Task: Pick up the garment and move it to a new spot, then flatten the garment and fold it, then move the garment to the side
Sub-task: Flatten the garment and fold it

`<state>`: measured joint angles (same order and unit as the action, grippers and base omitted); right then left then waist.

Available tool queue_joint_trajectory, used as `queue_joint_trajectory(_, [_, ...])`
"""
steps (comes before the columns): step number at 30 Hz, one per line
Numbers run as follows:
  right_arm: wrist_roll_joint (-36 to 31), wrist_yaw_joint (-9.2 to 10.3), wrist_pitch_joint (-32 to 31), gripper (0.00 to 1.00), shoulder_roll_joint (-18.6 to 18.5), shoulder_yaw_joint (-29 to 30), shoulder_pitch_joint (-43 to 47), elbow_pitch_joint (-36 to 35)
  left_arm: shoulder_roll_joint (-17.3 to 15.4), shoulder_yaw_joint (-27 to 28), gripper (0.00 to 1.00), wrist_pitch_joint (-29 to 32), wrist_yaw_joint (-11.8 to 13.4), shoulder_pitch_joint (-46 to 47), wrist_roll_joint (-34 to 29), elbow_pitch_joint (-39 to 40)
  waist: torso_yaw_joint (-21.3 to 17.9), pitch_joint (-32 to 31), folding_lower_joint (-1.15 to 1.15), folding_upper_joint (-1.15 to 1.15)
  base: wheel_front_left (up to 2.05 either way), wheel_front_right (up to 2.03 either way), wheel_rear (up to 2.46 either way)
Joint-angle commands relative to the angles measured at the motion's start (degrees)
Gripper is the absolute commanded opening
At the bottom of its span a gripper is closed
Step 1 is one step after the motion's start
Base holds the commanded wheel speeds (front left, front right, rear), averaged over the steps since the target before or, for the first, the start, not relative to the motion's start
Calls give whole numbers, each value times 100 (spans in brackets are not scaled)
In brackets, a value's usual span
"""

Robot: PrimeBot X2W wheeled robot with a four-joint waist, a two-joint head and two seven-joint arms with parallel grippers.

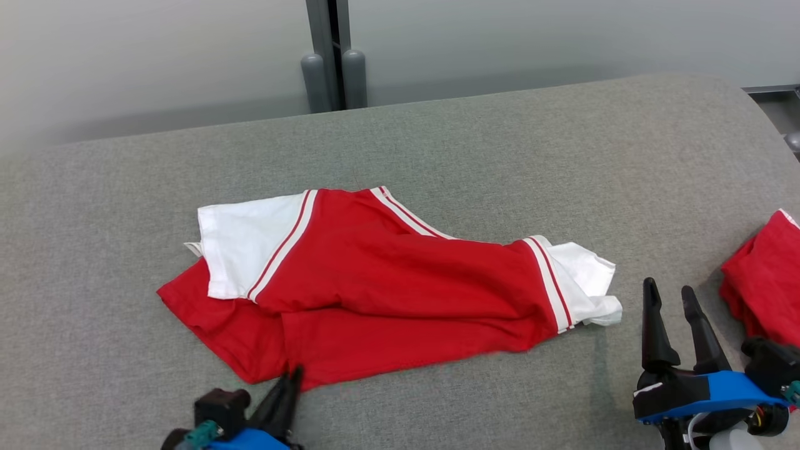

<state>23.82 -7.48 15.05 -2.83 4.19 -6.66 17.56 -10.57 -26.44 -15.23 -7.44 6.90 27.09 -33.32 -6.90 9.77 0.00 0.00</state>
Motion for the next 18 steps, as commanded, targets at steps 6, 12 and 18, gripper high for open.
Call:
queue_joint_trajectory(6, [-152, -2, 18, 100, -12, 99, -160, 80, -47, 923, 0, 8, 62, 107, -293, 81, 241, -34, 0, 0, 0, 0, 0])
queue_joint_trajectory(12, [-308, -2, 18, 100, -14, -72, -217, 157, 2, 1660, 0, 2, 114, 17, -671, 96, 442, -134, 0, 0, 0, 0, 0])
queue_joint_trajectory(18, [-634, -2, 18, 100, -15, -440, -241, 74, 93, 2084, 0, 2, 121, -60, -971, -165, 507, -283, 0, 0, 0, 0, 0])
